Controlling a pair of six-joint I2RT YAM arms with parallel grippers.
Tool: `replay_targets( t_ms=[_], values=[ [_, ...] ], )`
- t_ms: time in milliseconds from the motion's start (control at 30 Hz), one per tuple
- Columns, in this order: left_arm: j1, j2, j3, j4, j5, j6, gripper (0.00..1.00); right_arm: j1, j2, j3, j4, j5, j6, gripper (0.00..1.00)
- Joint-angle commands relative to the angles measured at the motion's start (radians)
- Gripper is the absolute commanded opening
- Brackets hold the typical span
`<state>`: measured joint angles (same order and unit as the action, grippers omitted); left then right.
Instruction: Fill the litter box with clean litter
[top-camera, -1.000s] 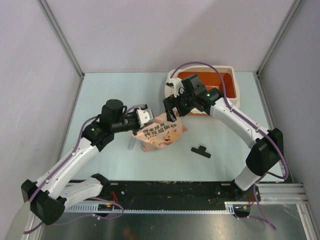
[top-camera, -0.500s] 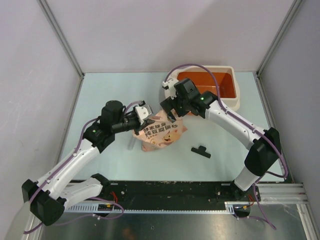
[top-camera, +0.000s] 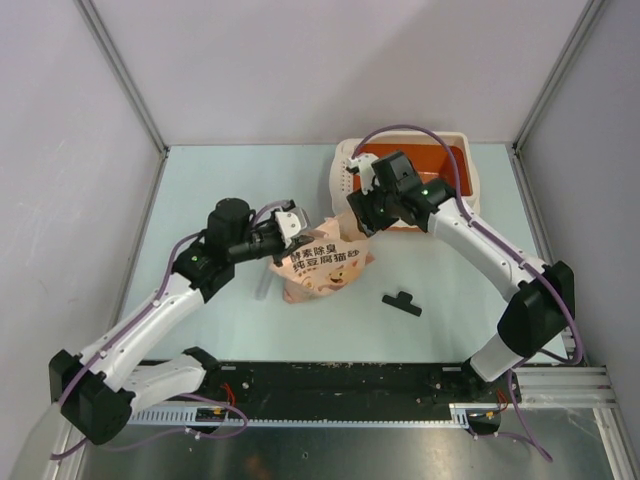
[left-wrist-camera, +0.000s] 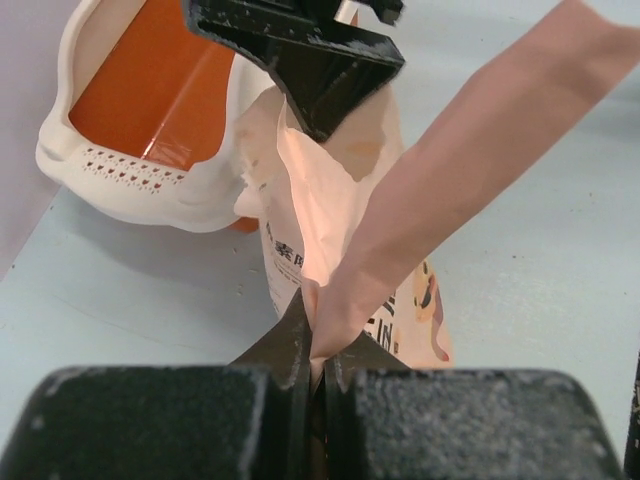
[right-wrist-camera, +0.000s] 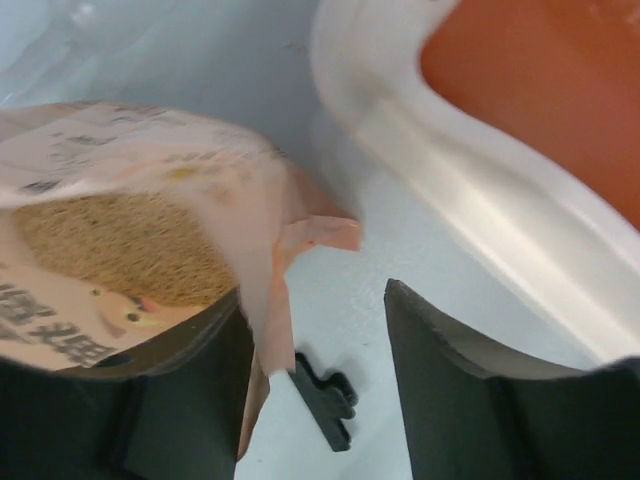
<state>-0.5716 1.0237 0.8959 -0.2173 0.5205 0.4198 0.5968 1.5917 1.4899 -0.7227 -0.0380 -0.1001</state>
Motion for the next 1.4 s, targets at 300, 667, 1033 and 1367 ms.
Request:
replay_targets(
  t_ms=[300,667,1033,1367],
  values=[
    [-0.002,0.15,0.143,0.257,0.072,0.26,0.0,-0.066,-0.108,-0.008,-0.026,0.036,0.095,0.0],
    [-0.002,0.207,0.156,0.317,0.11,0.254,0.02,-0.137,-0.138,-0.017,-0.02,-0.029,0.18,0.0],
    [0.14,0.199,0.232,0.274,-0.056,-0.369,0.75,-0.149,-0.122,-0.008,0.081,-0.129,0.139,0.53],
    [0.331,0.135,0.037,-0.024,-0.341,-0.426,0.88,-0.261,-0.202,0.07,0.16,-0.194,0.059,0.81]
  ],
)
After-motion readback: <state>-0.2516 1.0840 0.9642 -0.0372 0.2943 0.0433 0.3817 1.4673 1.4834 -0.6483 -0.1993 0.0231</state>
